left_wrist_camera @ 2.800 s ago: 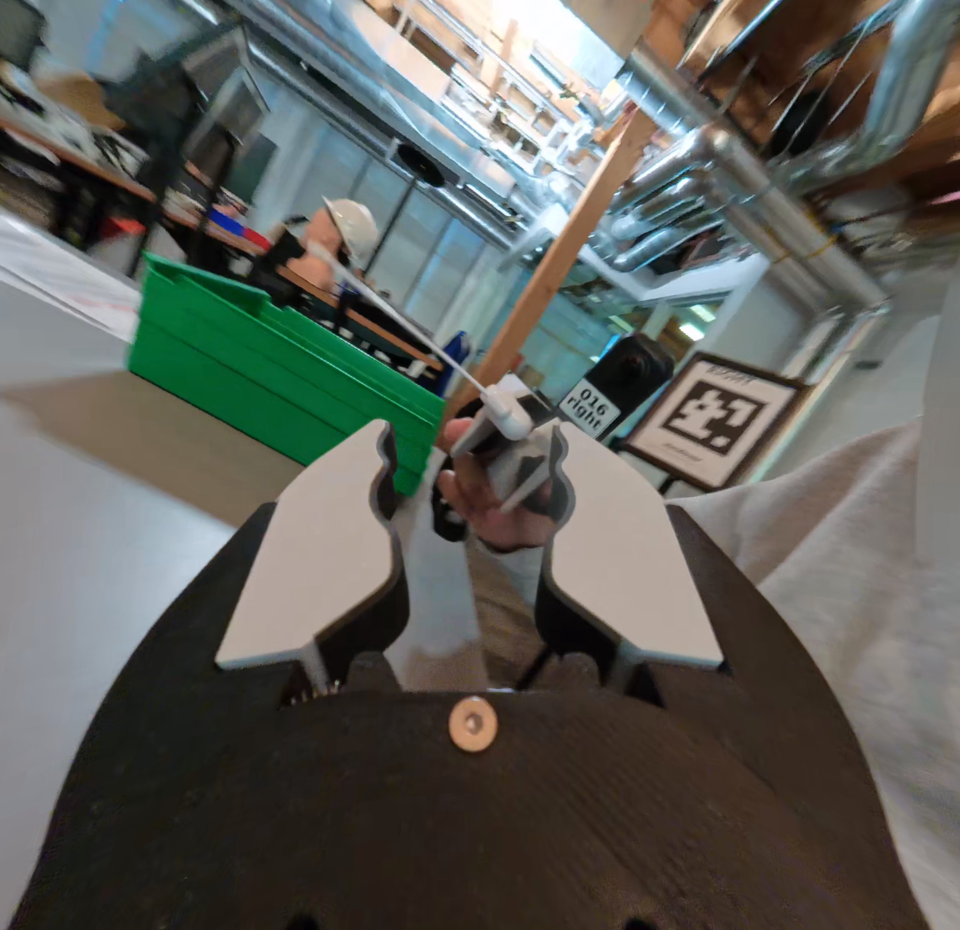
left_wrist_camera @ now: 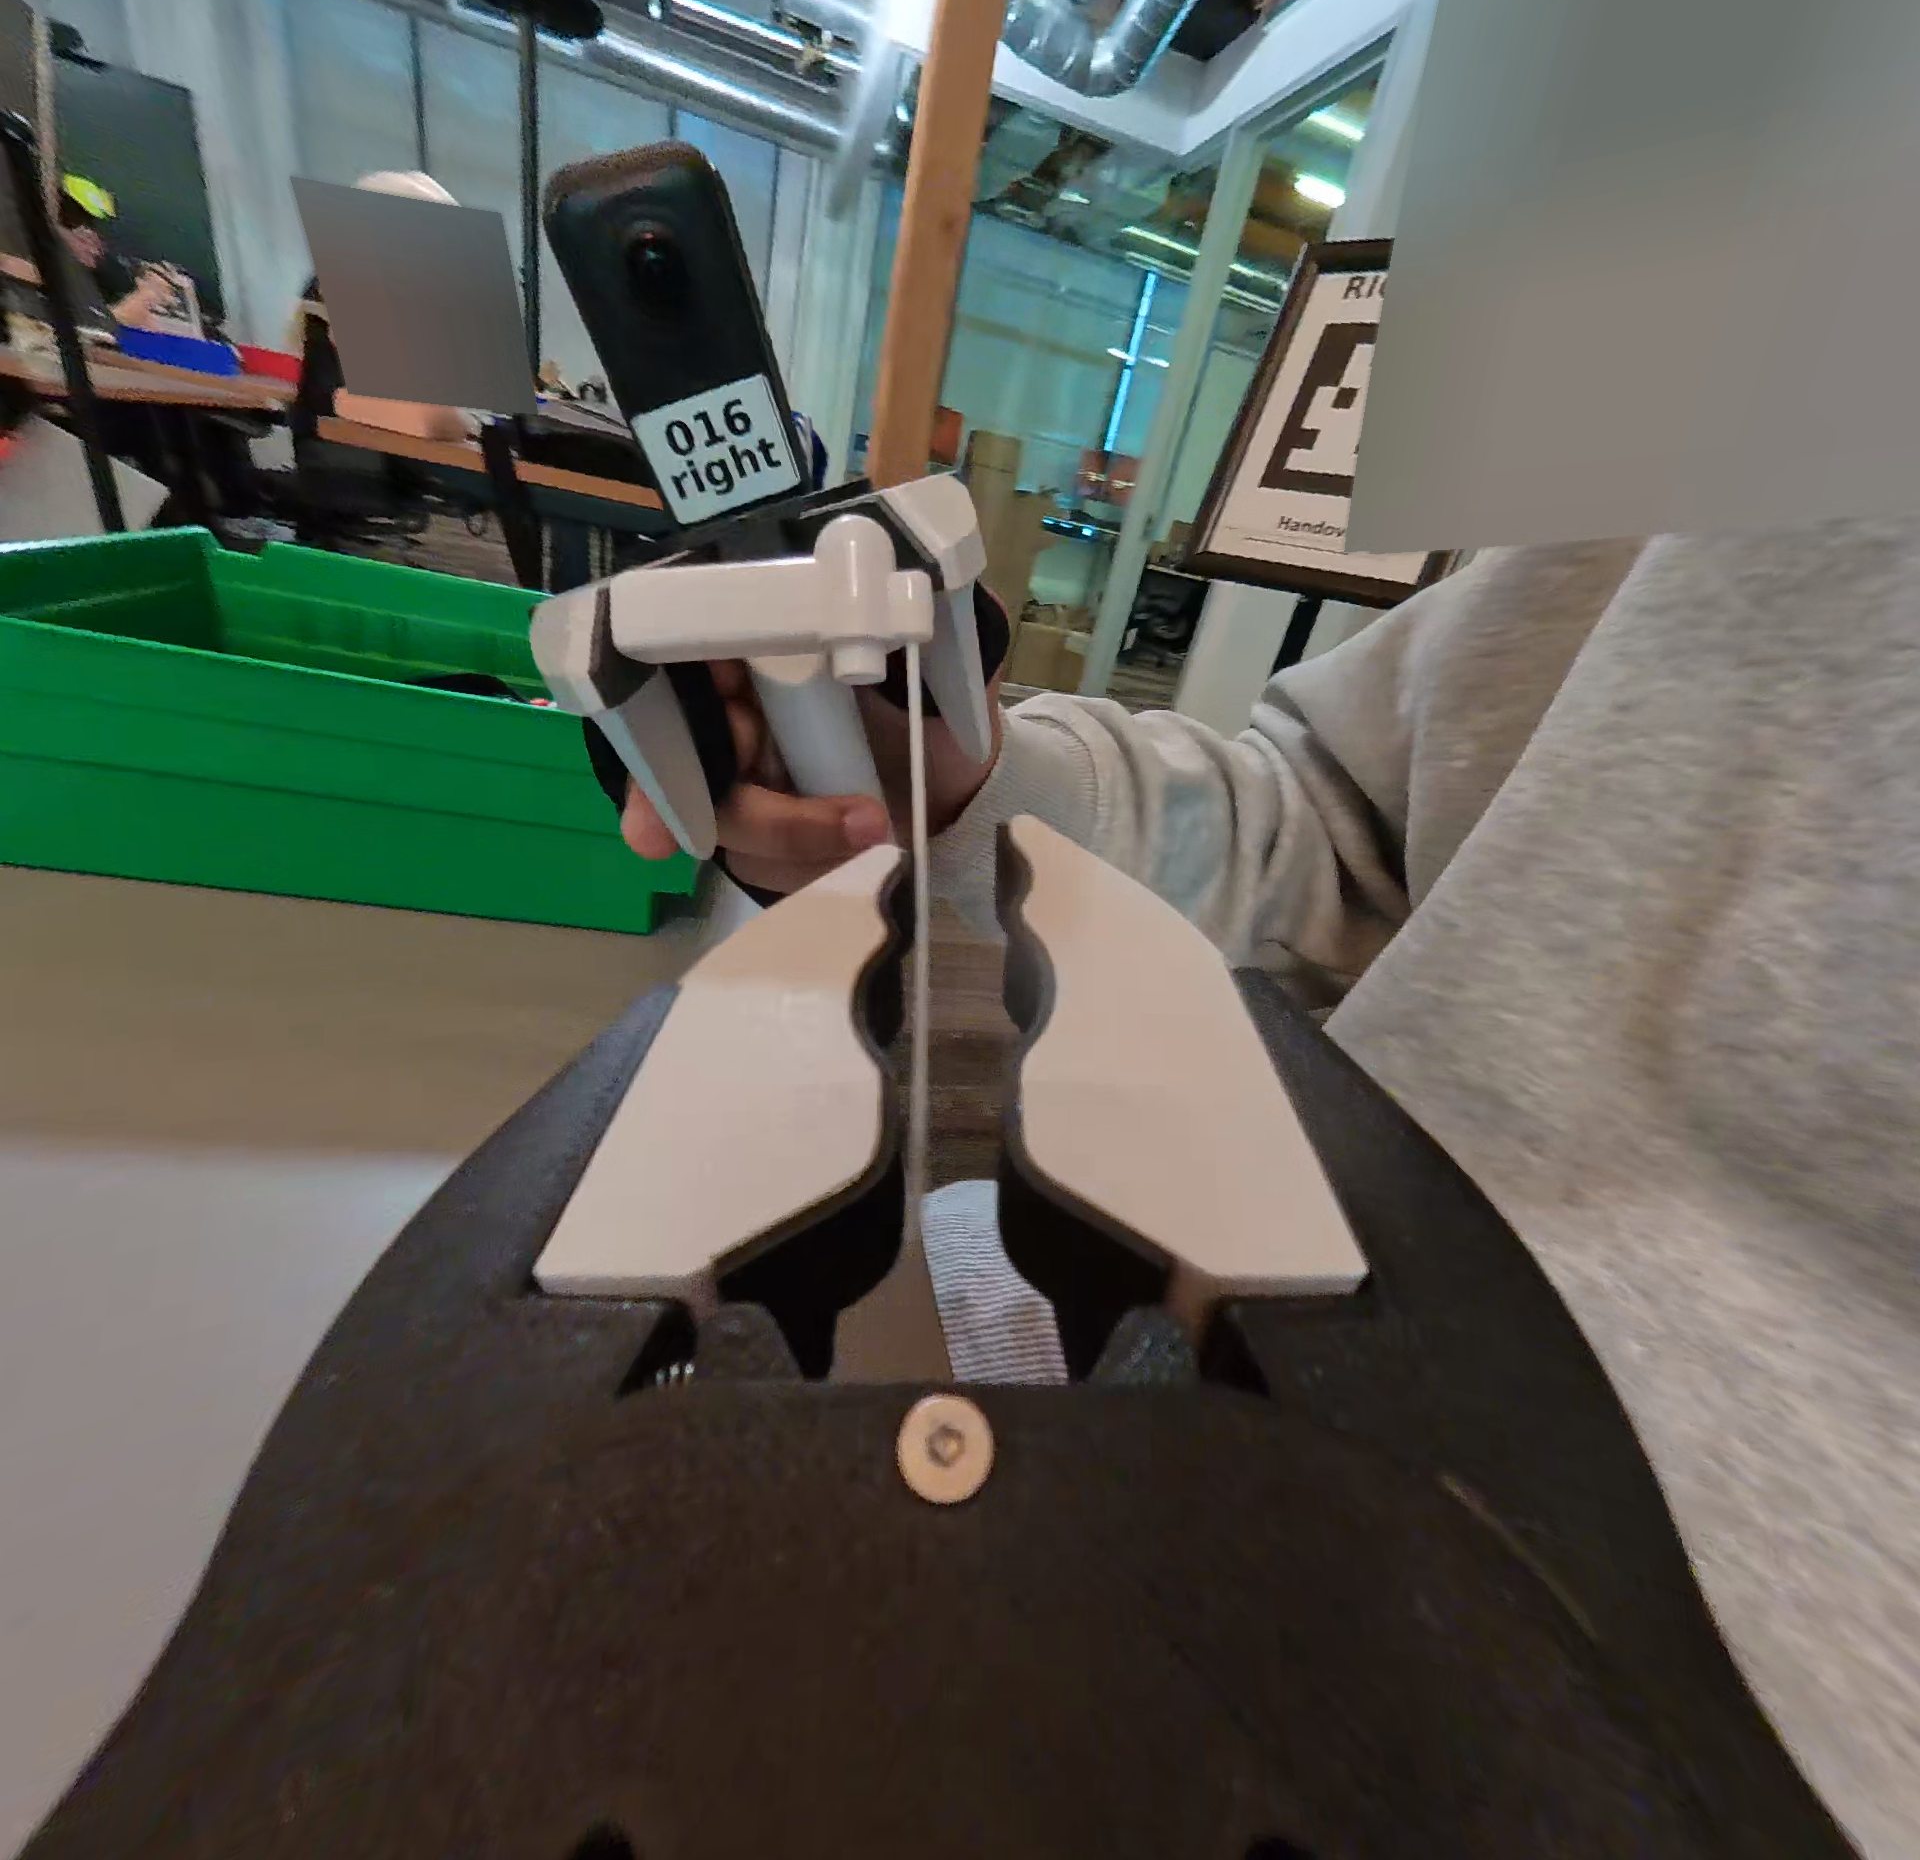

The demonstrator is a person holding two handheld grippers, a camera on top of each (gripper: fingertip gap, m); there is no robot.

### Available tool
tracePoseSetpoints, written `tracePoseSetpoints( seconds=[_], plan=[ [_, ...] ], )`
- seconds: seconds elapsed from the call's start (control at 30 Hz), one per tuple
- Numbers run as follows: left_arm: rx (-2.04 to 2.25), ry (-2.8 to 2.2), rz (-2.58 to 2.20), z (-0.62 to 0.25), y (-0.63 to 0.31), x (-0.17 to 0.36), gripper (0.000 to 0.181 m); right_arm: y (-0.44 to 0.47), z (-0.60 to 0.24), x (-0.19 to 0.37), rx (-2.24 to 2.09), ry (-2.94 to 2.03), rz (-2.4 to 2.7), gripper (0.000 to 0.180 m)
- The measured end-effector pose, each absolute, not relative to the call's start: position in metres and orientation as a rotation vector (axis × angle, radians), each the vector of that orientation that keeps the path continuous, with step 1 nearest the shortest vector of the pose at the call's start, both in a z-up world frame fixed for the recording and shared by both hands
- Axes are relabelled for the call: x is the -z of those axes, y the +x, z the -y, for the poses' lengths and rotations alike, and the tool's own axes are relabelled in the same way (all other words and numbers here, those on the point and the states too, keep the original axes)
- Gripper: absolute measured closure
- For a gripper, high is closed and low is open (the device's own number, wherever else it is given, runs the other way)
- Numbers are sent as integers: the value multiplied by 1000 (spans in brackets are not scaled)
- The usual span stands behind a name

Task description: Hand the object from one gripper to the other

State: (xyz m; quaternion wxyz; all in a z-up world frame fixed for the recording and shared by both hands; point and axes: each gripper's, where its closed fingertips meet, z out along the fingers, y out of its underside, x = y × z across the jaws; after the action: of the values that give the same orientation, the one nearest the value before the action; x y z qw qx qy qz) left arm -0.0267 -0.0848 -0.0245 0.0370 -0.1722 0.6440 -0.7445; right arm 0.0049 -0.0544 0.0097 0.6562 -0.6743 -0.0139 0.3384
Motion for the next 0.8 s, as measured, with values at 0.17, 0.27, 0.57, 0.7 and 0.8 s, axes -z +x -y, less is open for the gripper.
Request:
tracePoseSetpoints(
  seconds=[0.17, 0.27, 0.57, 0.7, 0.8],
  plan=[
    [2259, -536, -1990, 82, -26, 23, 178, 6, 54, -11, -769, -1519, 23, 129],
    [2289, -569, -1973, 80, -24, 21, 178, 8, 51, -13, -729, -1489, 14, 129],
    [2495, -830, -1768, 55, -4, 12, 178, 46, 51, -26, -286, -1371, -38, 89],
    [2633, -1001, -1521, 28, 11, 5, 178, 40, 46, -13, -134, -1448, 30, 113],
    [2622, -1065, -1419, 11, 19, 6, 179, 22, 34, 7, -226, -1534, 50, 127]
  ],
)
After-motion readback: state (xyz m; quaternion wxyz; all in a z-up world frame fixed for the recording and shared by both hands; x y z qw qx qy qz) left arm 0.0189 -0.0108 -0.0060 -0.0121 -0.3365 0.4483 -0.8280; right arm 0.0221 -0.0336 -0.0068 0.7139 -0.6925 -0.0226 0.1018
